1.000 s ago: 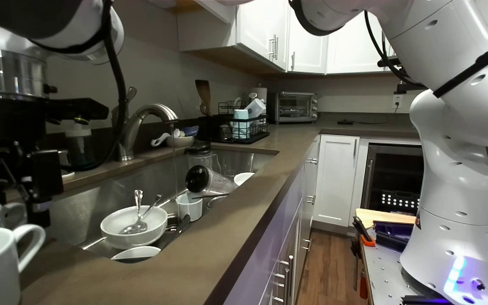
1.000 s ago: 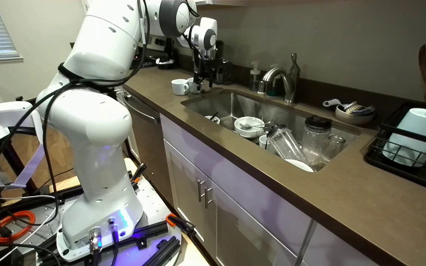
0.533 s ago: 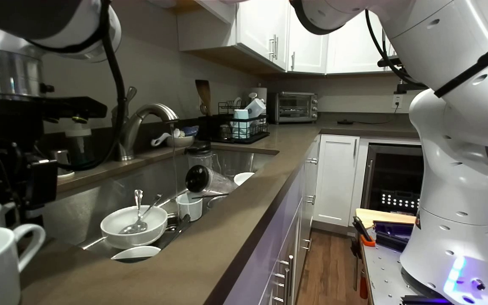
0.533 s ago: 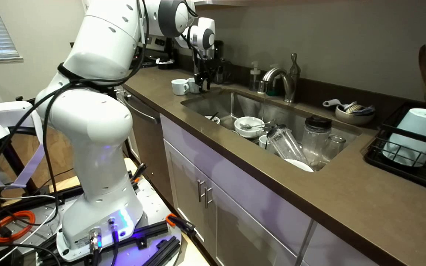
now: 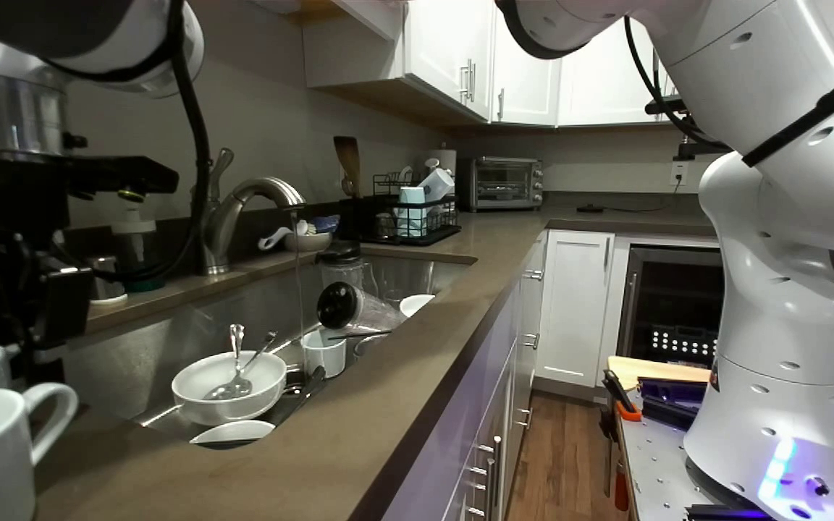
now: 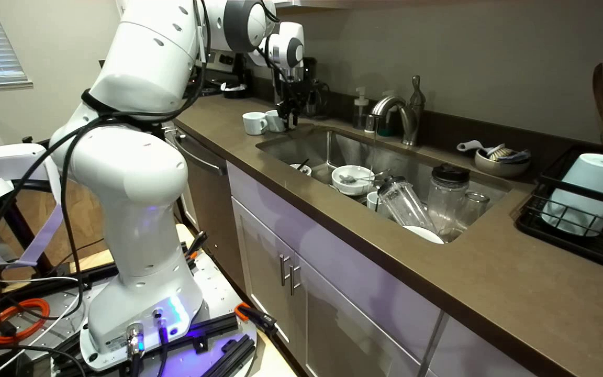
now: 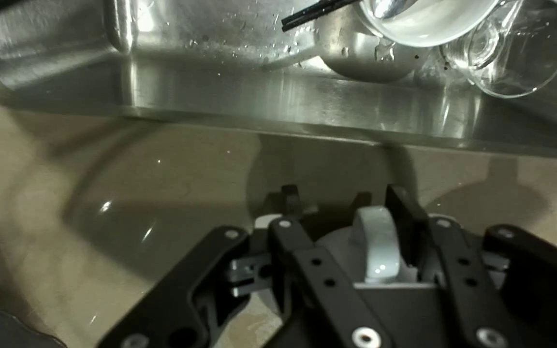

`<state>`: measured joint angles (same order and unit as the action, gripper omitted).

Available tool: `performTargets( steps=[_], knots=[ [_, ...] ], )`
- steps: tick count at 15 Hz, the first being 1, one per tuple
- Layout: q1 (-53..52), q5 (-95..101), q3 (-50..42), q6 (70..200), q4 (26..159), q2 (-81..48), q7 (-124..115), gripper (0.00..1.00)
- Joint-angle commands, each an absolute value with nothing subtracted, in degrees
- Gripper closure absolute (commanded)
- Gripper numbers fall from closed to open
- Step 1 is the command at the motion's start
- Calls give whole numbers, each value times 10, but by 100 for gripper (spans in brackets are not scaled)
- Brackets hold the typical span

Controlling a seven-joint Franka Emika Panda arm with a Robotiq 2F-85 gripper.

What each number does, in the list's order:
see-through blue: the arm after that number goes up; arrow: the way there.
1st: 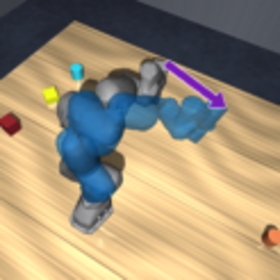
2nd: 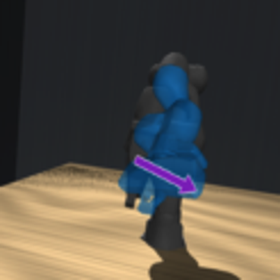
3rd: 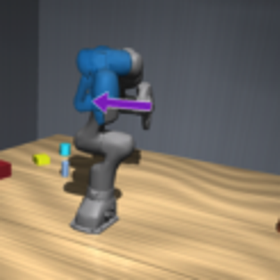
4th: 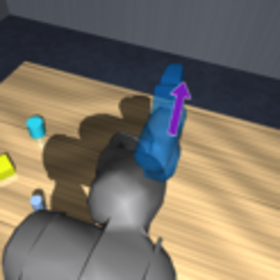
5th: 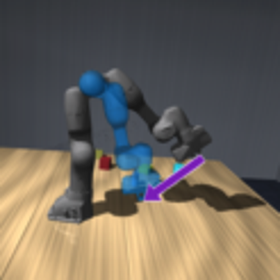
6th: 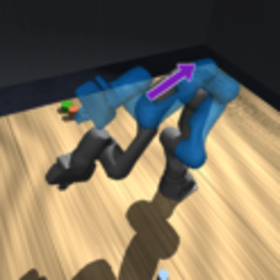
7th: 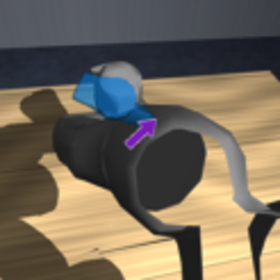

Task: Take the cup on the left of the sink, draw some water from the faucet, then put the cup on the counter on the right

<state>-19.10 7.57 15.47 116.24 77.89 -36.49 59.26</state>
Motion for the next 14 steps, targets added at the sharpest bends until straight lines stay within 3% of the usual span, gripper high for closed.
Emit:
performTargets(
  steps=[1,6,9,10,14],
  knots=[
    [-201,93,151,1142,762,-363,576,22],
    [-202,85,155,1125,754,-363,577,13],
    [-203,80,160,1121,755,-362,581,30],
    [-203,80,161,1121,756,-362,581,44],
    [-205,81,162,1119,758,-362,582,70]
  ],
)
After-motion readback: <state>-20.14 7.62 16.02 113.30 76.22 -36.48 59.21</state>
